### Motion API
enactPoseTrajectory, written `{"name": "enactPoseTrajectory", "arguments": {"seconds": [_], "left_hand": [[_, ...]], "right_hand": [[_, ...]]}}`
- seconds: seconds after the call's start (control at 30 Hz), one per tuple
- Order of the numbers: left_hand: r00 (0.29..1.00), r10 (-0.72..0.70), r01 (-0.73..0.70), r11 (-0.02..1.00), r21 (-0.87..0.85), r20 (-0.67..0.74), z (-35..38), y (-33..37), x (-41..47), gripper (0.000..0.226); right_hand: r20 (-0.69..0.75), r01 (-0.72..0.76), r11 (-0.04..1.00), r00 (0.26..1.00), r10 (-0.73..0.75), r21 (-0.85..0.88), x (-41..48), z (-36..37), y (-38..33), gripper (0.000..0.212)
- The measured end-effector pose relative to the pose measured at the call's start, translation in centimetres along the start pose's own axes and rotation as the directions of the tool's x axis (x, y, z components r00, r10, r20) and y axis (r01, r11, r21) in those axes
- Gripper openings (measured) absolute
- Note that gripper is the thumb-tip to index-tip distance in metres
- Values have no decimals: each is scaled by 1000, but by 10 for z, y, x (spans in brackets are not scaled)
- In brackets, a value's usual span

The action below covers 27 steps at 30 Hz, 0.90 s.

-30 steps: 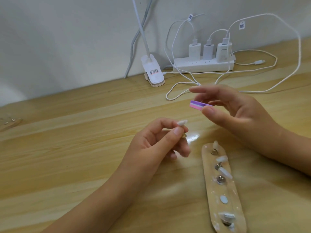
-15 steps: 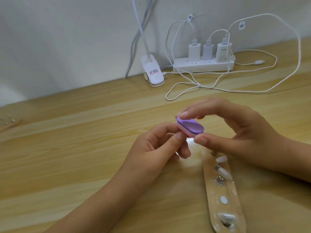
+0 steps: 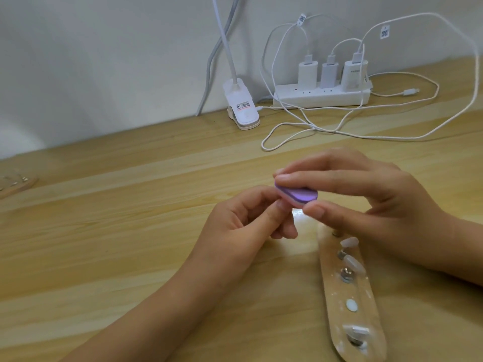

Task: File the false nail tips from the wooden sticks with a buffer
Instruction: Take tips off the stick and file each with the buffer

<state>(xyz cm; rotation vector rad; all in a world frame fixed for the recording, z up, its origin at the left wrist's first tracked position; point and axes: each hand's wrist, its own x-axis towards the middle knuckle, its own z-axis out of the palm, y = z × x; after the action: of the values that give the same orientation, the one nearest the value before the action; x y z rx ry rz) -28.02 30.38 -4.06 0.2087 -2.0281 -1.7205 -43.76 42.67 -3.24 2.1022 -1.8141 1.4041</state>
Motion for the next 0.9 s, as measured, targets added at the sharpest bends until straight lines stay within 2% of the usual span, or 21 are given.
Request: {"name": "enactPoseTrajectory", "arguments": {"seconds": [0.13, 0.23, 0.33, 0.4, 0.57, 0.67, 0.8, 0.9], "left_hand": [[1000, -11, 10, 1000, -22, -20, -1, -1, 0, 16], [1000, 6, -5, 1000, 20, -5, 1, -1, 0, 16], [1000, -9, 8, 1000, -21, -24, 0, -2, 0, 17], [999, -17, 15, 999, -45, -33, 0, -2, 0, 18], [999, -24, 22, 999, -42, -34, -1, -2, 1, 16], [1000, -14, 14, 1000, -27, -25, -1, -2, 2, 15], [999, -28, 26, 998, -53, -35, 0, 0, 1, 17], [1000, -23, 22, 999, -43, -20, 1, 1, 1, 18]], "right_hand": [[-28, -49, 998, 998, 50, 37, 1, -1, 2, 28], [10, -2, 1000, 1000, 2, 18, 0, 1, 1, 30], [-23, -80, 997, 997, 80, -1, 4, -3, 11, 25], [-63, -141, 989, 988, 143, 48, 6, -7, 16, 26], [-48, -93, 981, 994, 103, 173, 1, -1, 5, 32], [4, -57, 994, 998, 56, 95, 0, 3, -1, 35], [-21, -89, 995, 996, 90, 47, 1, 1, -1, 45], [25, -27, 1000, 999, 27, -3, 1, 3, -3, 54]]}}
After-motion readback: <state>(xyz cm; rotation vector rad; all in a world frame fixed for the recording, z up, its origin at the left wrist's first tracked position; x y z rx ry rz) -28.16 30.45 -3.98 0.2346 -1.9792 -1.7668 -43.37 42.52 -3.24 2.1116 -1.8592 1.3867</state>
